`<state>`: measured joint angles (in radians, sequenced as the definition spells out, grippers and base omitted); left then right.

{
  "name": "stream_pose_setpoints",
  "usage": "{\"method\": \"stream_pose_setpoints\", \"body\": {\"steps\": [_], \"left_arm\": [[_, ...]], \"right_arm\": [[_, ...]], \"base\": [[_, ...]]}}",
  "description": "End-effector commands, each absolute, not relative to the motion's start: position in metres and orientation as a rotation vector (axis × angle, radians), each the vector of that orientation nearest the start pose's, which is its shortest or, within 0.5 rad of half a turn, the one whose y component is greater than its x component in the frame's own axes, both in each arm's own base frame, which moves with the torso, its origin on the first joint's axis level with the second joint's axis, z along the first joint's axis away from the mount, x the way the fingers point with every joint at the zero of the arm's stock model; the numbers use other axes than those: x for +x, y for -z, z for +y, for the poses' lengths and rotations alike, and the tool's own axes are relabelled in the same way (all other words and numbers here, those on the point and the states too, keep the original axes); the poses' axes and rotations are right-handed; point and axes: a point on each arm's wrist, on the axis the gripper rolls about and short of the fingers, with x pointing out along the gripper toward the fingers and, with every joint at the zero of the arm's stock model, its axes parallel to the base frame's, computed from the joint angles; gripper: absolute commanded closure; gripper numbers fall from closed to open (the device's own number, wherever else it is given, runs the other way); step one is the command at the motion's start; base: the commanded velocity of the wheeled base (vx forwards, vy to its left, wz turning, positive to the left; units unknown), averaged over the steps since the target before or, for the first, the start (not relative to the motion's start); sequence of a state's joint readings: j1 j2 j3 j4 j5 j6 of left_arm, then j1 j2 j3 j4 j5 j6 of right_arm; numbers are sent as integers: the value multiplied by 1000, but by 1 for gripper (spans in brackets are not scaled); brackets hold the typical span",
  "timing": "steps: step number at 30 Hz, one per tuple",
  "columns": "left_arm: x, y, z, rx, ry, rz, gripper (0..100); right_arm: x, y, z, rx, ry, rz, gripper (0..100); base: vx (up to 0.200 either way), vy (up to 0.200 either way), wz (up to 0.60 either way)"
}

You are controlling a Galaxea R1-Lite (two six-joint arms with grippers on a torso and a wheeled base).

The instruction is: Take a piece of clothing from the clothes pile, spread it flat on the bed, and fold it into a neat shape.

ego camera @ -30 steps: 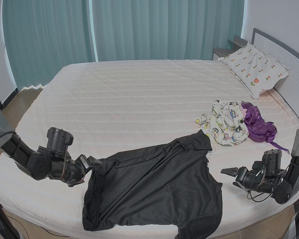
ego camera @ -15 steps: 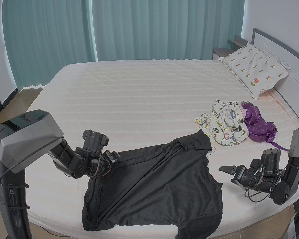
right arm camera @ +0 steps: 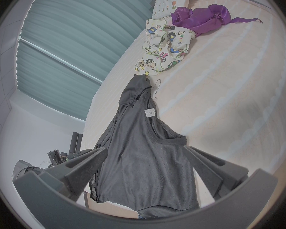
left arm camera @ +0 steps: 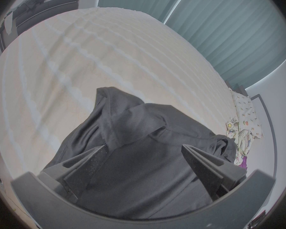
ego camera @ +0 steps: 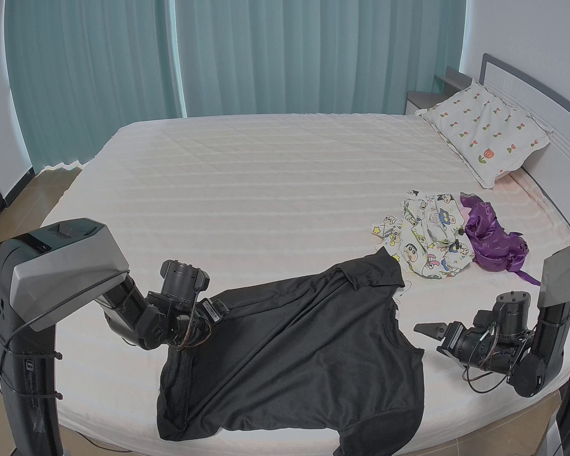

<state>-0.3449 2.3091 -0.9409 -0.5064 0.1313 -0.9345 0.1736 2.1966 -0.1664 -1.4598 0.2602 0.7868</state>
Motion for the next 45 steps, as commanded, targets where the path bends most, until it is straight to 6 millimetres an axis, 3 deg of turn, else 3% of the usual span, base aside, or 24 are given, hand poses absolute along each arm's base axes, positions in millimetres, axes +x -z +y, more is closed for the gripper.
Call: {"method": "stream_pose_setpoints", "body": {"steps": [1, 3, 4, 14, 21, 29, 34, 42, 43, 45], "left_arm": [[367, 18, -125, -684, -202, 817, 0], [370, 21, -122, -659, -209, 803, 0], [368, 24, -122, -631, -203, 814, 100], [371, 30, -119, -558, -242, 785, 100], [402, 15, -96, -661, -261, 502, 100], [426, 7, -70, -765, -284, 331, 100], [441, 22, -59, -792, -308, 315, 100], [461, 21, -44, -837, -321, 243, 100], [462, 21, -43, -838, -322, 242, 0], [463, 25, -43, -841, -323, 242, 0]], "right_arm": [[247, 4, 50, 777, -173, 718, 0], [248, 4, 50, 777, -174, 715, 0], [248, 4, 50, 776, -176, 713, 0], [248, 4, 50, 775, -176, 715, 0], [248, 4, 53, 773, -186, 718, 0], [248, 4, 53, 771, -188, 719, 0], [248, 4, 55, 770, -193, 721, 0], [248, 7, 55, 769, -191, 729, 0], [248, 7, 55, 769, -192, 726, 0], [248, 7, 55, 770, -194, 722, 0]], "base": [[0, 0, 0], [0, 0, 0], [0, 0, 0], [0, 0, 0], [0, 0, 0], [0, 0, 0], [0, 0, 0], [0, 0, 0], [0, 0, 0], [0, 0, 0]]}}
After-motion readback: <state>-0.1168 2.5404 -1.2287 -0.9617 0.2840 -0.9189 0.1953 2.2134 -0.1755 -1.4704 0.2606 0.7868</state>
